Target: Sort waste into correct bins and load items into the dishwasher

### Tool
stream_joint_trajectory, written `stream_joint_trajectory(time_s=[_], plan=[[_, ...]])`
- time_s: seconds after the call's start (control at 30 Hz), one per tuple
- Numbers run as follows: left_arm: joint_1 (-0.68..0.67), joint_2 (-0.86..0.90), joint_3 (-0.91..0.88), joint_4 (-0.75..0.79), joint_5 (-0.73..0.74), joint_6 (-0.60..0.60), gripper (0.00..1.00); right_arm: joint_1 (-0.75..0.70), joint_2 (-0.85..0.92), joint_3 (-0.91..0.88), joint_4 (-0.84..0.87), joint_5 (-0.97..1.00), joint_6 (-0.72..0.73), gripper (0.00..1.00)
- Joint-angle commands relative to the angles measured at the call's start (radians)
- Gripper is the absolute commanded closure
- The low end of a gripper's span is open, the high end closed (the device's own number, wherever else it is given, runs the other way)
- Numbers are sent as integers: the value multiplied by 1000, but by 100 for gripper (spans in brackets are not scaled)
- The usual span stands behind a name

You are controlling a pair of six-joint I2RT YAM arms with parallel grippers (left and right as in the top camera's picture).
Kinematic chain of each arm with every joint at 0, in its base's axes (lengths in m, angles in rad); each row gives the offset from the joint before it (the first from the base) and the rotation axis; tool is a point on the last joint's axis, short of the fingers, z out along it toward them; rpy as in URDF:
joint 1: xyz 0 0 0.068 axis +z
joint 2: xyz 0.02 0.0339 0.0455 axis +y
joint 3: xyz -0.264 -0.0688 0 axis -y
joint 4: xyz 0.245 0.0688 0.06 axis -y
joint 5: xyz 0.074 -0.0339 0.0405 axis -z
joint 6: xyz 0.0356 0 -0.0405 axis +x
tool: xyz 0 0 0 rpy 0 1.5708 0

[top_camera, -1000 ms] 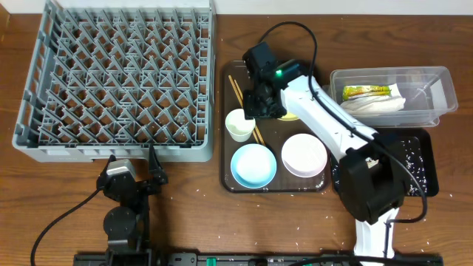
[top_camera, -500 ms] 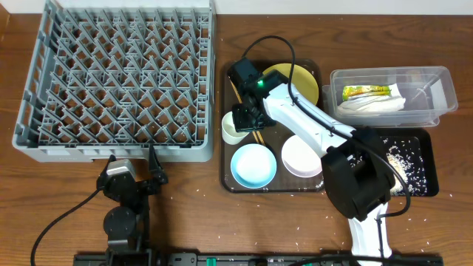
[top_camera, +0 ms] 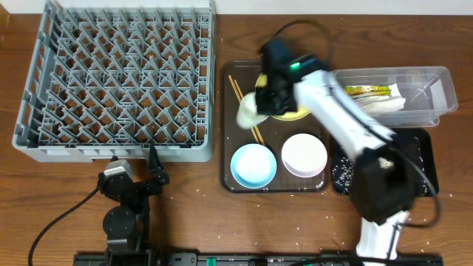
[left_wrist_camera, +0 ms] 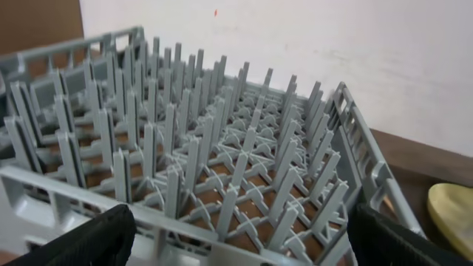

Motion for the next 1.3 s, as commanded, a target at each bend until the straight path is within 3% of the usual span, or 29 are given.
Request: stream_joint_trajectory(time_s=[0.0,0.17,0.27,0.53,0.7,0.8,0.93,1.13,1.2,1.27], plan=[[3,56,82,-3,23,-104,8,-53,-119,3,-13,-82,-55,99],[3,237,195,-3,134,-112,8,-91,-175,3,-19,-110,-70,99],[3,436,323,-3,191,-157,8,-116,-191,3,-16,-140,-77,99],[3,845,609,3,525,-285,8,-167,-191,3,7,-285,-118,99],[2,986,621,110,750,-521,8,-182,-190,3,42,-375,-149,99],[1,1062,621,120,780,-777,8,-186,-190,3,74,-462,-193,99],[2,1118,621,120,967,-1035,8,-187,-189,2,129,-565,-212,99],[2,1146,621,133,1048,-1053,8,-197,-189,-1,143,-649,-262,99],[2,1152,621,232,1122,-1054,8,-212,-189,-9,145,-689,-281,99],[3,1186,621,462,1253,-1159,8,-240,-189,-20,152,-780,-317,99]])
